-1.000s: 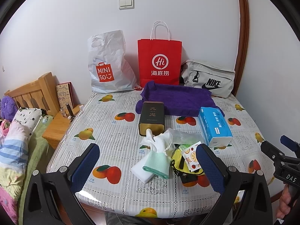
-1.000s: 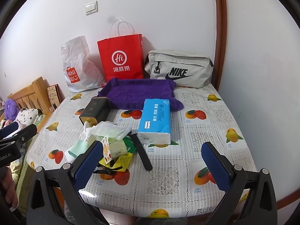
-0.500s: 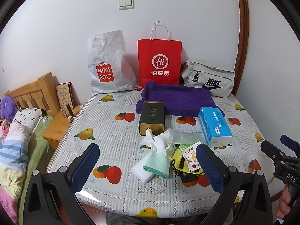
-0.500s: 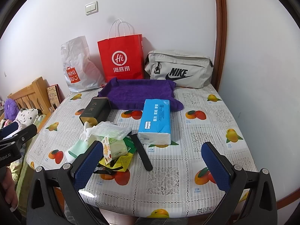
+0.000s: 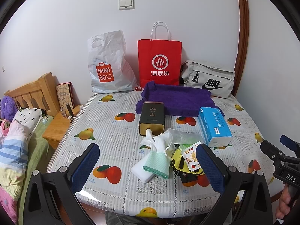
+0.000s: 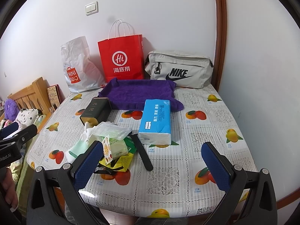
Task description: Organize soft objects
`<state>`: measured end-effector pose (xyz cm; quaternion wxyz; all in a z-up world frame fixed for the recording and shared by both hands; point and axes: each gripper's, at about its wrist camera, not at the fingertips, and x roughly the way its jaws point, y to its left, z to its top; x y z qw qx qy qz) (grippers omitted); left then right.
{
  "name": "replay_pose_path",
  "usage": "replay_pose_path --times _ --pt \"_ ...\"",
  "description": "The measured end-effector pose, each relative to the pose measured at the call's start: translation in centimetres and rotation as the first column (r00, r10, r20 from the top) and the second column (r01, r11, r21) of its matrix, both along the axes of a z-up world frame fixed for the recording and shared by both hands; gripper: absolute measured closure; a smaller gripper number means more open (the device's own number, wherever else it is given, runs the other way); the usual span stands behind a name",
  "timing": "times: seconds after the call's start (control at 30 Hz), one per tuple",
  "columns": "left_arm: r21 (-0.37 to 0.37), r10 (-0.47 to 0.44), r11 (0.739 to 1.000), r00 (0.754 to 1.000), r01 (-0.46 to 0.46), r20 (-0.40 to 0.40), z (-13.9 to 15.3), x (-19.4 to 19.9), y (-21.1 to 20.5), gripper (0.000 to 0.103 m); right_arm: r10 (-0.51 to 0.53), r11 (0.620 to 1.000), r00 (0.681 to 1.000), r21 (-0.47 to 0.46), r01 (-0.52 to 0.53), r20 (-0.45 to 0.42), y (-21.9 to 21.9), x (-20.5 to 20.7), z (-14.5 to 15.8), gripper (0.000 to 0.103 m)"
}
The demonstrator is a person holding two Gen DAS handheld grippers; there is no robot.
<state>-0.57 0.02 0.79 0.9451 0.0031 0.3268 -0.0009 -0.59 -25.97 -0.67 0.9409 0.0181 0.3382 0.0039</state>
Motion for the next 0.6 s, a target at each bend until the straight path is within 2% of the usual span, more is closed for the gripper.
replay_pose_path --times 0.6 --pt "0.002 0.002 1.0 1.0 -0.002 0.003 0.0 -0.04 0.07 0.0 0.001 1.0 1.0 -0.002 -0.001 0.0 0.0 0.0 -0.08 0.0"
